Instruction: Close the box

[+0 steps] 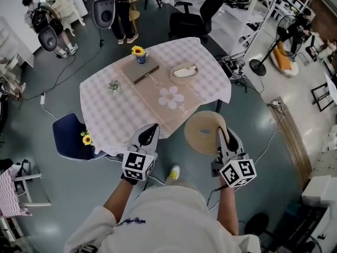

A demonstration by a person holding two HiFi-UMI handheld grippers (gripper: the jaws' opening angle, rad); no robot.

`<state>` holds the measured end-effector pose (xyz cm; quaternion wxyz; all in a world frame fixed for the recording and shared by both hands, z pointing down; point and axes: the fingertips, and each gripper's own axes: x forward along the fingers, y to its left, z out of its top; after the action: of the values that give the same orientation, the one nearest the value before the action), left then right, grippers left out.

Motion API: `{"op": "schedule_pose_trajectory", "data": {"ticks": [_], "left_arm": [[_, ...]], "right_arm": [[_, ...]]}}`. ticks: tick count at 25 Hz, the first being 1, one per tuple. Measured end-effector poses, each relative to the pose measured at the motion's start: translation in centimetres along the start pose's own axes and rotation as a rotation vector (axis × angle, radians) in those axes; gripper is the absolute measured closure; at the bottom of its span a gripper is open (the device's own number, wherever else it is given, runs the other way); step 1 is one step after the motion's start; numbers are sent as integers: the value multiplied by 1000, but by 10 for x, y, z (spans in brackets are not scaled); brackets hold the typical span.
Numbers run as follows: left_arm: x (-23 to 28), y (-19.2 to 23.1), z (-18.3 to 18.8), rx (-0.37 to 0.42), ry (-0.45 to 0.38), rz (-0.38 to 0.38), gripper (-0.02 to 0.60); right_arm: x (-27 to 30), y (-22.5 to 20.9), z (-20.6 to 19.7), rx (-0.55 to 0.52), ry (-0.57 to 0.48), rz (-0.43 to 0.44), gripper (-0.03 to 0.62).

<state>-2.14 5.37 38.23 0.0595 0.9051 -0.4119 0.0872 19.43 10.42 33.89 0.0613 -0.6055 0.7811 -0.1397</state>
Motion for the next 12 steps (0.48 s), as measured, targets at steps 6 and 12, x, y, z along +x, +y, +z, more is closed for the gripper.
{"op": "schedule_pose_trajectory", "data": {"ticks": [6, 12], "left_arm": [[35, -2, 9, -8, 5, 20, 580], [44, -2, 14, -6, 17, 47, 580]], "right_arm": [[21, -27, 10, 13, -7, 25, 524], [44, -39, 4, 65, 4, 59, 525]]}}
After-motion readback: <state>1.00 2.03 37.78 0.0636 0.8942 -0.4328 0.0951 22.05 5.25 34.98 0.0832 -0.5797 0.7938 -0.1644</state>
